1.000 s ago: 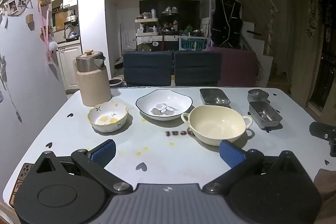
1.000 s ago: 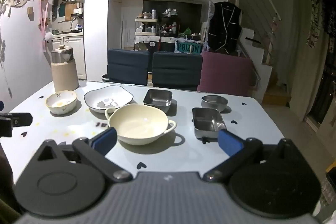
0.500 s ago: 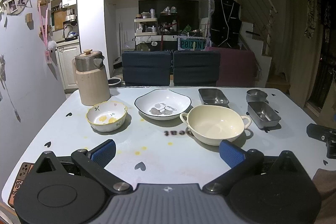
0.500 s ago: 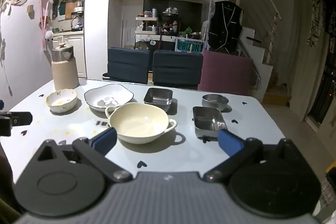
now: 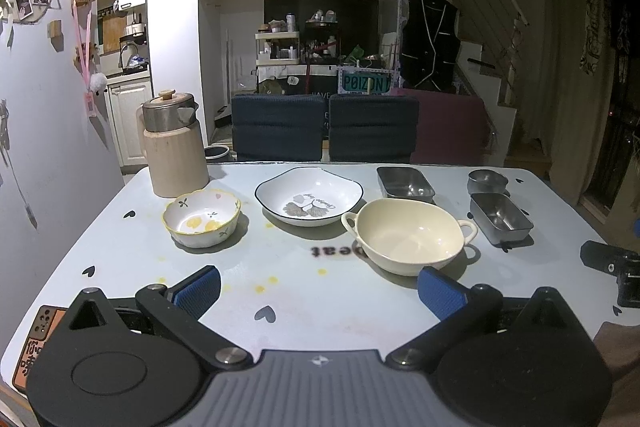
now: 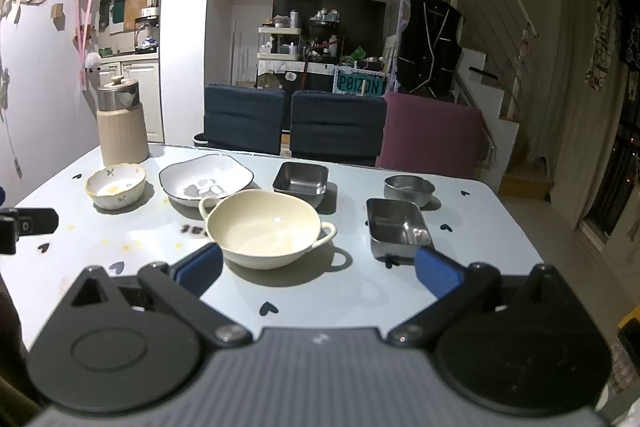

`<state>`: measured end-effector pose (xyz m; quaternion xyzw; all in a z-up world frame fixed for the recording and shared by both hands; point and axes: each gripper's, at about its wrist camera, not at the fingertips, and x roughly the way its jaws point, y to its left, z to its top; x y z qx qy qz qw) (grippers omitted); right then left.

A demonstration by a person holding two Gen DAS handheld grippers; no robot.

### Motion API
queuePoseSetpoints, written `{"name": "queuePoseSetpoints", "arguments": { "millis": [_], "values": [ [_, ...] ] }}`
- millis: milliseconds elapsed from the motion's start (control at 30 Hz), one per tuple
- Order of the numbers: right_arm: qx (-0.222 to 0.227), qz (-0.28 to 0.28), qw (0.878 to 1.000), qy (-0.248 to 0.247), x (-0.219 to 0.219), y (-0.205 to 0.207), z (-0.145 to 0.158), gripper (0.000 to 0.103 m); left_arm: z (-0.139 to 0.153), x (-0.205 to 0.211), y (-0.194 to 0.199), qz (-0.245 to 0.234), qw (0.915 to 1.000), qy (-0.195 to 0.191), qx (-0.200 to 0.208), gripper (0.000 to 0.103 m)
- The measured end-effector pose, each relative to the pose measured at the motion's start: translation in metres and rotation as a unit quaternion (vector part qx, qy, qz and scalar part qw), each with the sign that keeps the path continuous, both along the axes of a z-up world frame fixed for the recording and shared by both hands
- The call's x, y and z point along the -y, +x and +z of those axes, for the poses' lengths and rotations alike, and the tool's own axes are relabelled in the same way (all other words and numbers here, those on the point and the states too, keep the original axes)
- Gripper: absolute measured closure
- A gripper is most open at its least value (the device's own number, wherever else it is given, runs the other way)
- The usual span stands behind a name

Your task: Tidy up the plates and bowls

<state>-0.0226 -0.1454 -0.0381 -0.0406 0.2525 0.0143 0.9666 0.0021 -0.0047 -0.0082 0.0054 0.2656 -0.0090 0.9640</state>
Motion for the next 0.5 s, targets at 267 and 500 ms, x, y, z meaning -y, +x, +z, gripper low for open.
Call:
{"name": "queuePoseSetpoints", "arguments": {
  "millis": [267,500],
  "values": [
    [-0.003,0.0,1.0,-0.003,0.0001,0.0007,0.0,0.0,-0.0004,0.0002,-0.0008,0.0,1.0,-0.001,-0.001,0.0],
    [-0.007,-0.002,1.0,-0.004,-0.0004,0.0022,-0.0004,0.0,-0.0019,-0.0005,-0.0029,-0.001,1.0,-0.004,-0.003,0.0]
  ]
}}
